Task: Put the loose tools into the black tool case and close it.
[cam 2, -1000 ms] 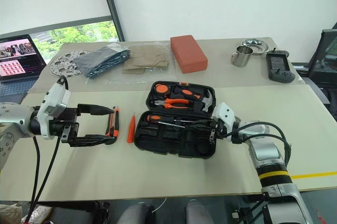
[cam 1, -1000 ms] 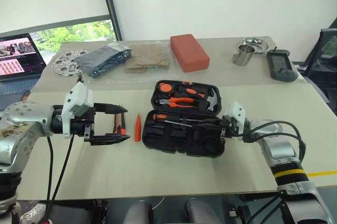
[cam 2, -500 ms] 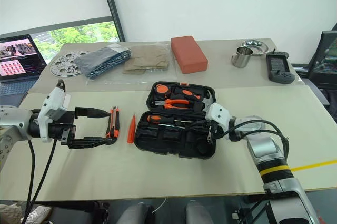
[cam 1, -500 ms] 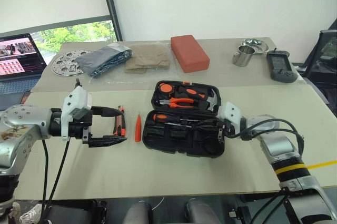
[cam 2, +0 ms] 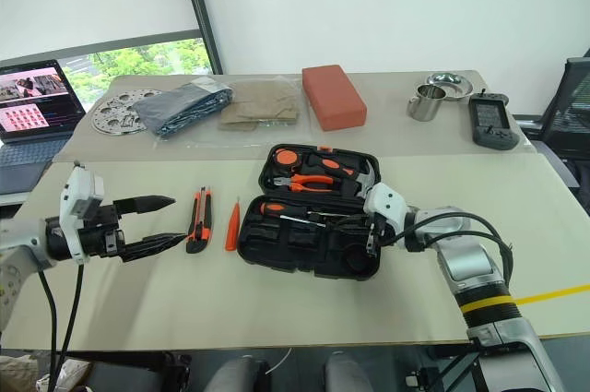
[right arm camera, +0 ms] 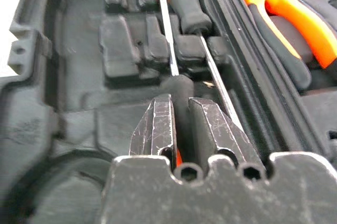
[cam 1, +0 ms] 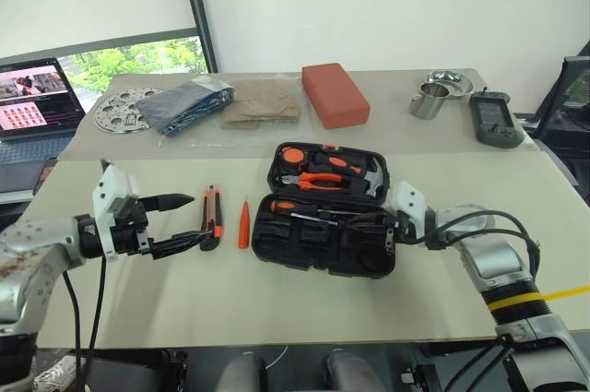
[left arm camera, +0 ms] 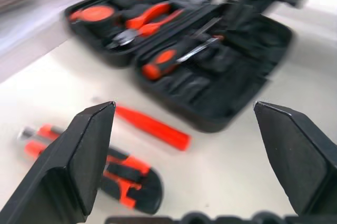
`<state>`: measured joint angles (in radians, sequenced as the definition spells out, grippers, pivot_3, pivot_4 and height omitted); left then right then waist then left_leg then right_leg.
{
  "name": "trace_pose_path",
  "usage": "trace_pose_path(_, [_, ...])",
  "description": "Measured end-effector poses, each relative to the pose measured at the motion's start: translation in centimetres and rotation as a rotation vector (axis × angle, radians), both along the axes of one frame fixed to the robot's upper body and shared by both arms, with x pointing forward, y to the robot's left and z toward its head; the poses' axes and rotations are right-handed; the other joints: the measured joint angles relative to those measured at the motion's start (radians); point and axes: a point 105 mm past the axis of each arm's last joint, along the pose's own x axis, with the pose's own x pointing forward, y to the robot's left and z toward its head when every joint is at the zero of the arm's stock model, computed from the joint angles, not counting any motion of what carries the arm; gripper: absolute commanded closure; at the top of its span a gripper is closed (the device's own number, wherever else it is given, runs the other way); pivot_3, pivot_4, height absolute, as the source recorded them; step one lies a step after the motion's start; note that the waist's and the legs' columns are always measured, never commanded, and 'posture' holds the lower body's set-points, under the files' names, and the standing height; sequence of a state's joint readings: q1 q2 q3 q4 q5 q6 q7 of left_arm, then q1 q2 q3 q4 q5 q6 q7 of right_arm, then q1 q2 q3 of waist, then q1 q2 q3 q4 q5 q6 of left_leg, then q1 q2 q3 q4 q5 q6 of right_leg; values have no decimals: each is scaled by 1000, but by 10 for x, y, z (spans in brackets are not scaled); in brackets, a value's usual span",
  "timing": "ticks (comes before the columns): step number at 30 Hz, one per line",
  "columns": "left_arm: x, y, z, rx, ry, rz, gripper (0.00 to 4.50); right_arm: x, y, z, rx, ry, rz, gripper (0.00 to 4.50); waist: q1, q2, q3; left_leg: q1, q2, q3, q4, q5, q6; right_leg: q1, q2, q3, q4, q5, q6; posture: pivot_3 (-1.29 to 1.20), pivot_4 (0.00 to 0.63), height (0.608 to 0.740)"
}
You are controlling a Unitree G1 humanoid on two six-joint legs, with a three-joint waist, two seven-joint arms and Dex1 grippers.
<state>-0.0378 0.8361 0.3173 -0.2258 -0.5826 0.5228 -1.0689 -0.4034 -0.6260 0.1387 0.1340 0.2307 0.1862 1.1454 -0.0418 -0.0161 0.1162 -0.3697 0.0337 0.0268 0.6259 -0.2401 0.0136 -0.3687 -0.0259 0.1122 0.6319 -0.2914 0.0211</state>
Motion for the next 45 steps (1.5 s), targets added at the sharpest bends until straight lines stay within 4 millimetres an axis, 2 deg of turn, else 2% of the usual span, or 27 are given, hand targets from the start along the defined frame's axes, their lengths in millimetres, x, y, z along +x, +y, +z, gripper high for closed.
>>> trace_pose_path(4, [8,-9,-10,-43,-28,121,0,-10,2,18,68,-18,14,2716,1,0,0,-2,0,-1,-1,0,0,-1,-3,-1,0,0,0,0,150,740])
trace_pose_path(9, [17,-36,-18,-77,-61,298,0,-21,-7,35,132,-53,-61,986,7,0,0,-2,0,-2,0,0,0,0,-4,-1,-1,0,1,0,150,740])
trace_pose_path(15, [37,-61,-35,30,-27,510,0,-42,-8,46,205,-43,-103,986,5,0,0,-2,-1,-2,0,0,0,1,0,-1,-1,0,1,0,150,740])
trace_pose_path(18, [44,-66,-36,50,1,572,0,-47,-11,52,207,-48,-123,986,0,-1,1,-2,-2,-3,0,0,0,1,1,0,-1,0,1,0,150,740])
trace_pose_path(23, [51,-70,-38,67,63,662,0,-48,-22,62,218,-72,-185,986,0,-1,1,-2,-2,-2,0,0,0,1,2,1,-2,0,1,0,150,740])
trace_pose_path(30, [55,-76,-47,86,131,697,0,-49,-29,73,234,-81,-216,986,4,-3,2,-2,-3,-2,0,0,0,1,2,2,-2,0,1,0,150,740])
trace_pose_path(36, [65,-83,-55,95,189,715,1815,-60,-27,89,257,-65,-196,953,8,-6,3,-3,-4,-3,0,0,-1,1,2,2,-2,0,2,0,150,740])
trace_pose_path(41, [68,-85,-57,114,216,718,1815,-72,-40,88,182,1,-219,953,15,-7,4,-4,-4,-3,0,0,-1,1,2,2,-3,0,2,0,150,740])
trace_pose_path(45, [71,-93,-60,113,251,706,1815,-81,-52,101,125,-8,-232,953,23,-7,5,-3,-5,-2,1,0,-1,1,2,3,-3,0,3,0,150,740])
